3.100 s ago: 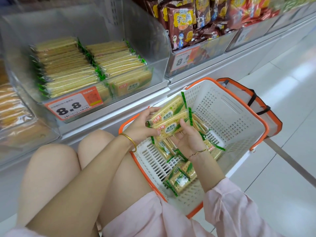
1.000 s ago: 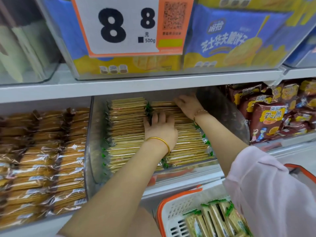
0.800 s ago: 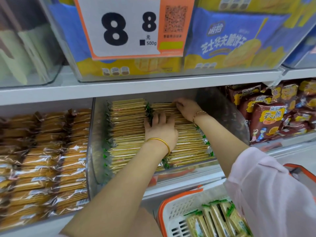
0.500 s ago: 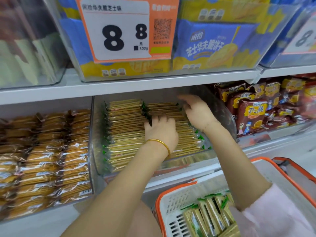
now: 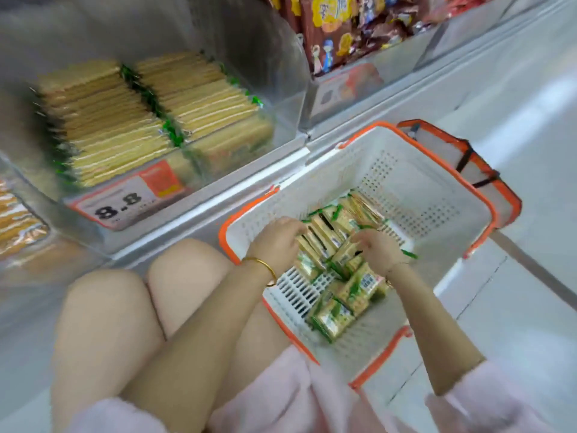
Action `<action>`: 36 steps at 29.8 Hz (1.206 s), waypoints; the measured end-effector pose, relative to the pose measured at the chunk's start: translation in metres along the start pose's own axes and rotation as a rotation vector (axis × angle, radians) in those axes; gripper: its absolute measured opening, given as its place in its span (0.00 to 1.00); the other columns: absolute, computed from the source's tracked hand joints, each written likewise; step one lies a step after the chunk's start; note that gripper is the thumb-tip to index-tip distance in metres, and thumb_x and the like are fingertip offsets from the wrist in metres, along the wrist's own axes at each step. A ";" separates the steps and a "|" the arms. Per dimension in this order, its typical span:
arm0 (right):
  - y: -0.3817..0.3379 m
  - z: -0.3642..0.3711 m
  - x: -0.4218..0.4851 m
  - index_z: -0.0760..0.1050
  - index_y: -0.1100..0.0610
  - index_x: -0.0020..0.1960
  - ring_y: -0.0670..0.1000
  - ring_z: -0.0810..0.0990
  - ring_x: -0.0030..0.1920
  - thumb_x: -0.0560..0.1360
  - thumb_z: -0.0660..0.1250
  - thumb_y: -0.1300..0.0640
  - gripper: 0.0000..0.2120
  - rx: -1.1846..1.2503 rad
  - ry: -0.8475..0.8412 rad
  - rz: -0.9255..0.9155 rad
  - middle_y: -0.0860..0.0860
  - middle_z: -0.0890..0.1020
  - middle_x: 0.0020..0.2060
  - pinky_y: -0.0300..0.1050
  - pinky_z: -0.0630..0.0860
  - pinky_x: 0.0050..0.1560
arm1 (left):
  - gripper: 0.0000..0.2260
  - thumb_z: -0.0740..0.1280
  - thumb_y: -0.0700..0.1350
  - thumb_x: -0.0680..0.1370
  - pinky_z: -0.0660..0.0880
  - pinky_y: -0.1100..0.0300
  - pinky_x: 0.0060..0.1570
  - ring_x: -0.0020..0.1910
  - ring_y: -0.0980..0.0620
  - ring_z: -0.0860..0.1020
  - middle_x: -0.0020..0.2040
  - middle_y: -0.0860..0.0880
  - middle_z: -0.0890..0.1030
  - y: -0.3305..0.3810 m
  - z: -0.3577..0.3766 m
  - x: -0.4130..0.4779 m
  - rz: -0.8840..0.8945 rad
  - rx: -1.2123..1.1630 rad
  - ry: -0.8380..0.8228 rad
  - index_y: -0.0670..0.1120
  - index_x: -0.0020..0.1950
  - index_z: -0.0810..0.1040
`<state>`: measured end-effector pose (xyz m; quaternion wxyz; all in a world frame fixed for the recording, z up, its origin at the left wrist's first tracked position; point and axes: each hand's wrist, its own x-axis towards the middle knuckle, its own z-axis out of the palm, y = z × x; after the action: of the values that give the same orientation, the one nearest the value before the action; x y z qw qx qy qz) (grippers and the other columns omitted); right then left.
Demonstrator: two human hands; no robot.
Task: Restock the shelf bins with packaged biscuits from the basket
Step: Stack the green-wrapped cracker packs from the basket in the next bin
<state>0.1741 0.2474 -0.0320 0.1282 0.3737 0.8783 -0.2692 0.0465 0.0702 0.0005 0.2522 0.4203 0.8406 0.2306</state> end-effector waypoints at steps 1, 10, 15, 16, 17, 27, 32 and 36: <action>0.006 0.008 -0.001 0.74 0.55 0.62 0.54 0.78 0.46 0.78 0.53 0.69 0.20 -0.104 -0.077 0.021 0.56 0.79 0.57 0.44 0.76 0.40 | 0.17 0.55 0.35 0.79 0.66 0.55 0.63 0.65 0.46 0.69 0.63 0.44 0.74 -0.003 0.004 0.000 -0.025 -0.022 -0.019 0.44 0.63 0.75; -0.002 0.052 -0.003 0.69 0.56 0.66 0.60 0.67 0.67 0.77 0.60 0.62 0.17 -0.920 -0.479 -0.195 0.59 0.70 0.66 0.61 0.65 0.67 | 0.15 0.56 0.35 0.78 0.70 0.58 0.57 0.58 0.48 0.74 0.60 0.45 0.76 -0.011 0.015 0.001 -0.137 -0.048 -0.041 0.43 0.60 0.77; -0.010 0.033 0.006 0.71 0.55 0.43 0.55 0.75 0.46 0.76 0.57 0.65 0.08 -0.927 -0.501 -0.331 0.51 0.76 0.41 0.57 0.66 0.65 | 0.14 0.56 0.35 0.78 0.70 0.59 0.55 0.57 0.47 0.74 0.58 0.45 0.77 -0.013 0.018 0.001 -0.151 -0.031 -0.052 0.43 0.59 0.77; -0.014 0.033 0.009 0.72 0.54 0.43 0.54 0.75 0.44 0.76 0.58 0.64 0.08 -0.878 -0.533 -0.360 0.50 0.76 0.41 0.52 0.70 0.60 | 0.14 0.56 0.36 0.78 0.70 0.58 0.56 0.57 0.48 0.74 0.58 0.45 0.77 -0.013 0.019 0.001 -0.155 -0.032 -0.046 0.44 0.59 0.77; -0.018 0.033 0.009 0.75 0.54 0.46 0.53 0.76 0.44 0.76 0.60 0.62 0.07 -0.816 -0.584 -0.382 0.50 0.77 0.43 0.45 0.74 0.51 | 0.14 0.56 0.36 0.78 0.70 0.58 0.56 0.57 0.48 0.75 0.58 0.46 0.77 -0.013 0.019 0.001 -0.156 -0.034 -0.040 0.44 0.59 0.77; -0.018 0.085 -0.002 0.70 0.57 0.63 0.56 0.75 0.49 0.72 0.70 0.55 0.22 -1.015 -0.845 -0.503 0.54 0.74 0.55 0.45 0.70 0.41 | 0.15 0.56 0.34 0.76 0.71 0.58 0.58 0.58 0.48 0.75 0.59 0.46 0.78 -0.012 0.014 -0.005 -0.180 -0.104 -0.005 0.44 0.56 0.78; -0.008 0.066 0.007 0.71 0.53 0.43 0.51 0.71 0.37 0.72 0.70 0.53 0.07 -0.513 -0.680 -0.447 0.49 0.72 0.38 0.40 0.70 0.35 | 0.14 0.56 0.36 0.78 0.71 0.60 0.53 0.53 0.50 0.75 0.58 0.47 0.78 -0.008 0.012 -0.005 -0.219 -0.228 0.067 0.44 0.57 0.78; -0.016 0.036 0.008 0.75 0.54 0.51 0.50 0.80 0.41 0.75 0.67 0.54 0.06 0.552 -0.429 -0.169 0.49 0.81 0.42 0.47 0.79 0.43 | 0.10 0.59 0.41 0.80 0.71 0.57 0.59 0.54 0.49 0.75 0.55 0.49 0.76 -0.002 -0.002 -0.001 -0.307 -0.545 0.197 0.43 0.59 0.75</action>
<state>0.1579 0.2221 -0.0587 0.1813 0.2554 0.7532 -0.5784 0.0448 0.0682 0.0006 0.3047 0.1816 0.8218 0.4460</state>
